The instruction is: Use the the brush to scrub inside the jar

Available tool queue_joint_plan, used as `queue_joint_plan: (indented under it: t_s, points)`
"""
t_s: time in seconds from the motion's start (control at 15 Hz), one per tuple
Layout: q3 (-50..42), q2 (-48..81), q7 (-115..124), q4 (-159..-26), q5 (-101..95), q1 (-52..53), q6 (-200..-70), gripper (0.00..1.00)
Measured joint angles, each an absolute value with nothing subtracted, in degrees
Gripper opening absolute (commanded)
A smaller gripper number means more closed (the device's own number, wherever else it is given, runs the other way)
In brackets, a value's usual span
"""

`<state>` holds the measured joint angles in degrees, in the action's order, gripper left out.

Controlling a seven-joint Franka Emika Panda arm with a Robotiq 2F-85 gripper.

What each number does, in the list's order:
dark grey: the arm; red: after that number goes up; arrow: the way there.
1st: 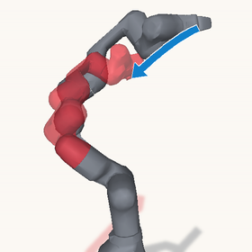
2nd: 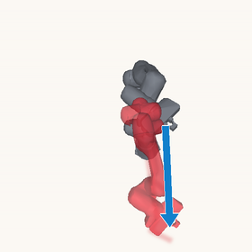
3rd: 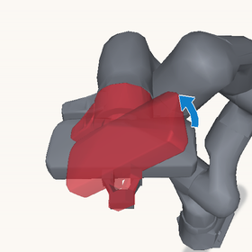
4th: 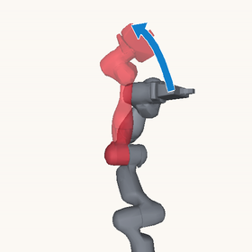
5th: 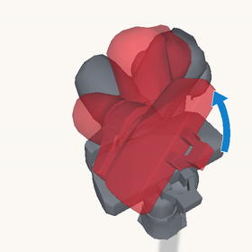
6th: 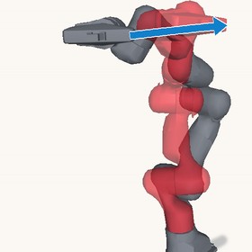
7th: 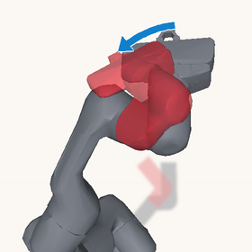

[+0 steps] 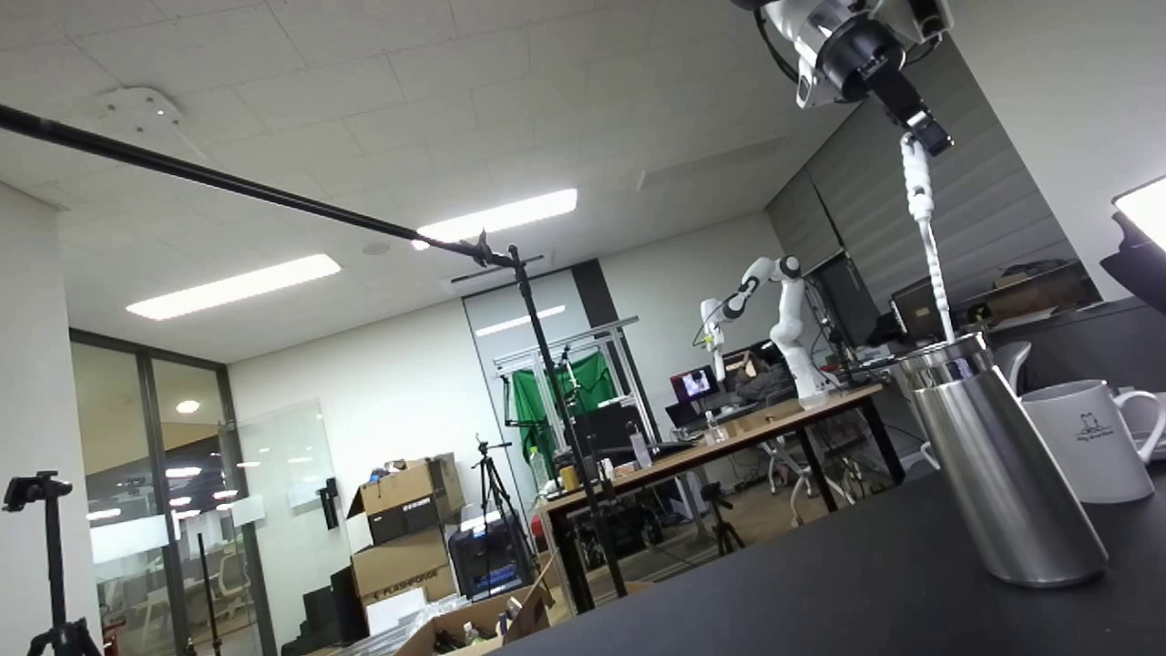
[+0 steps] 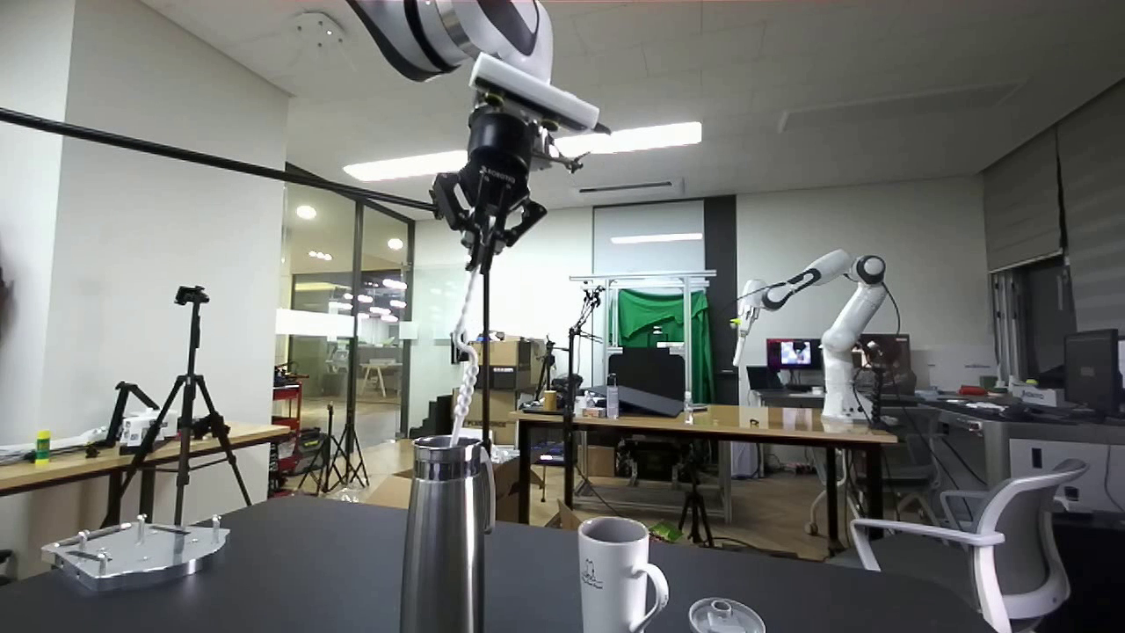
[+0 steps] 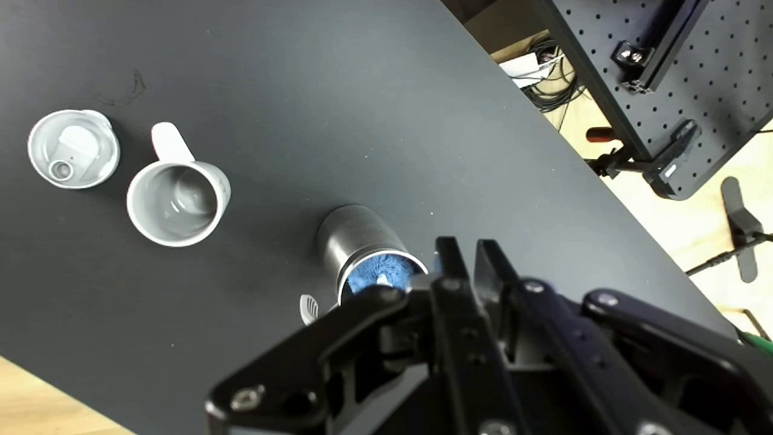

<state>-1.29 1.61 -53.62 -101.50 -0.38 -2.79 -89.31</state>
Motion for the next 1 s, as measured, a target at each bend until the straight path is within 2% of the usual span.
queue_joint_plan:
  t_s: [0.33,1.0]
  points:
    - [-0.32,1.59,-54.69,-101.05,-2.22,-1.4,-89.52,0.03]
    - [1.95,9.95,-56.57,-103.34,-8.03,0.14,-95.1,0.03]
